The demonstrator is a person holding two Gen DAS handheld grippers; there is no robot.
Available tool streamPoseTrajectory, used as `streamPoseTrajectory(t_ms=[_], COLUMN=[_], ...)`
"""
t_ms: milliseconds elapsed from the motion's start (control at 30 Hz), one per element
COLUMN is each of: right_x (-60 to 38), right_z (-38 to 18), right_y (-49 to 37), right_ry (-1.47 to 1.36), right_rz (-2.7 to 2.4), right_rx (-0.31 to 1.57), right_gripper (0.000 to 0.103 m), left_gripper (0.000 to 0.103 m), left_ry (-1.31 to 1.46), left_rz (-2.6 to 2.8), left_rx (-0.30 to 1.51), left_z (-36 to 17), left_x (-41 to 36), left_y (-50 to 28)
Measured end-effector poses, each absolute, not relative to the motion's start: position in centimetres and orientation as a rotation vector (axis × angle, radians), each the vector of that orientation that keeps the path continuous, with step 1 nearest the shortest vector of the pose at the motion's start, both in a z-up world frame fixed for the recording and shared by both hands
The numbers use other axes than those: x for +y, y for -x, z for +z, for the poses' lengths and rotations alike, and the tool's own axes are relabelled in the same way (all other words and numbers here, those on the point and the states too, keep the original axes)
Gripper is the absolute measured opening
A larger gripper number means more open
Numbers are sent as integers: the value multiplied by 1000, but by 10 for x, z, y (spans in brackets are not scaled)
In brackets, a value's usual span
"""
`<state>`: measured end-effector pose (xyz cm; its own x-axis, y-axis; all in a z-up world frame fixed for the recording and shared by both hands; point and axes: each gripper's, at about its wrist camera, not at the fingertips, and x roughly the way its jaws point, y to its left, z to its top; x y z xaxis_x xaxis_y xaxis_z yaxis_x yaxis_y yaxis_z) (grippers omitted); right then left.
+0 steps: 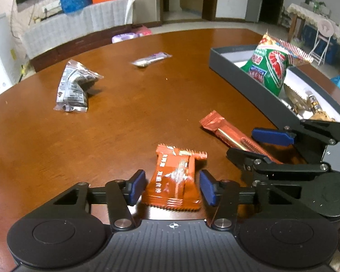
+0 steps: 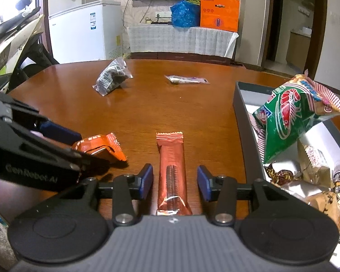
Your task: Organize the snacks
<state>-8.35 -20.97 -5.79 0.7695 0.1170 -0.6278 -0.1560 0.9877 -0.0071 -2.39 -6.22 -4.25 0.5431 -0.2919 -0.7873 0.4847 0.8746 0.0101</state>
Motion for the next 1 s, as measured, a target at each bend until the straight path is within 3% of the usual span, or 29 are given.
streamPoseTrajectory(t_ms=[100, 233, 333, 1000], right_x=[-209, -207, -204, -214], right_z=[-59, -59, -59, -38], right_y=[83, 85, 87, 101], right_ry=[61, 69, 85, 10], right_rz=[143, 154, 160, 116], right_rx=[673, 670, 664, 559], right_gripper=[43, 28, 22, 22], left_gripper=[51, 51, 46, 39], left_ry=[-239, -228, -244, -189], left_rz=[-461, -459, -462, -450], left_rx=[883, 869, 854, 650], left_z=[-45, -46, -45, -14], left_x=[-62, -63, -66, -64], left_y=[24, 24, 26, 36])
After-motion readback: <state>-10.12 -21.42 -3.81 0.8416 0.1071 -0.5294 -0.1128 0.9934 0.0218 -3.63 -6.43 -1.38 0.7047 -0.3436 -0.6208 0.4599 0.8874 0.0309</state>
